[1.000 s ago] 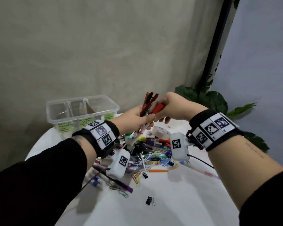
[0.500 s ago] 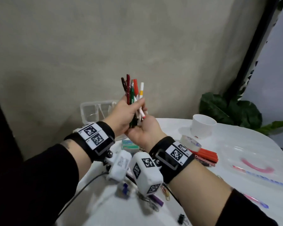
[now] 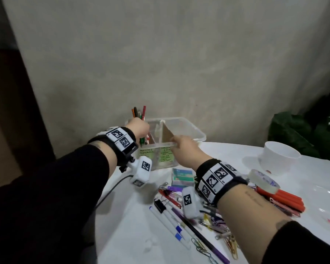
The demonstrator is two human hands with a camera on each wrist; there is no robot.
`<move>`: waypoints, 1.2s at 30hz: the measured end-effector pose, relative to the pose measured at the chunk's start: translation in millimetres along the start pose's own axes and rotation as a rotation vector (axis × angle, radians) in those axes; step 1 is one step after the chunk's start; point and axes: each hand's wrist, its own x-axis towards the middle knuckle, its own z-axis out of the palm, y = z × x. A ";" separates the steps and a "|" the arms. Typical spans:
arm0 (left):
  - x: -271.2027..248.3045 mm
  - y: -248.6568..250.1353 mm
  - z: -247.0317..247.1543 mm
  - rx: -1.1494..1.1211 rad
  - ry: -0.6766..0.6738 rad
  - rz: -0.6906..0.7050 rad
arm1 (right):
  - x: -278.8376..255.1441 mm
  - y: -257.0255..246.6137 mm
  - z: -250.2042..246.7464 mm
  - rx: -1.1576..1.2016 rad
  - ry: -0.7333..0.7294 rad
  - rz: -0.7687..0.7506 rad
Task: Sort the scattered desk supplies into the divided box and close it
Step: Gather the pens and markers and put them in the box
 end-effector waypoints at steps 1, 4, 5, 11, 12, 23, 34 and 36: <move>2.0 2.6 1.0 0.108 -0.029 0.011 | 1.6 0.2 2.7 -0.022 0.015 -0.004; -7.8 16.7 3.2 0.469 -0.103 0.036 | 1.8 1.1 5.2 -0.045 0.010 0.012; -14.1 20.7 3.3 0.559 -0.103 0.046 | 1.1 1.1 4.9 -0.038 0.005 0.014; -13.5 22.8 5.7 0.833 -0.104 0.081 | 2.3 -0.8 0.6 0.035 -0.023 0.040; -15.9 24.4 7.4 0.847 -0.096 0.098 | 1.1 -0.9 -1.3 0.074 -0.036 0.047; -95.3 -11.6 22.5 0.635 -0.592 0.668 | -67.0 8.8 -28.2 -0.022 -0.011 -0.011; -150.2 -52.7 57.8 1.163 -0.830 0.650 | -139.6 12.8 -6.8 -0.439 -0.665 0.152; -152.8 -54.2 58.6 1.193 -0.811 0.688 | -145.2 14.4 -5.1 -0.455 -0.626 0.136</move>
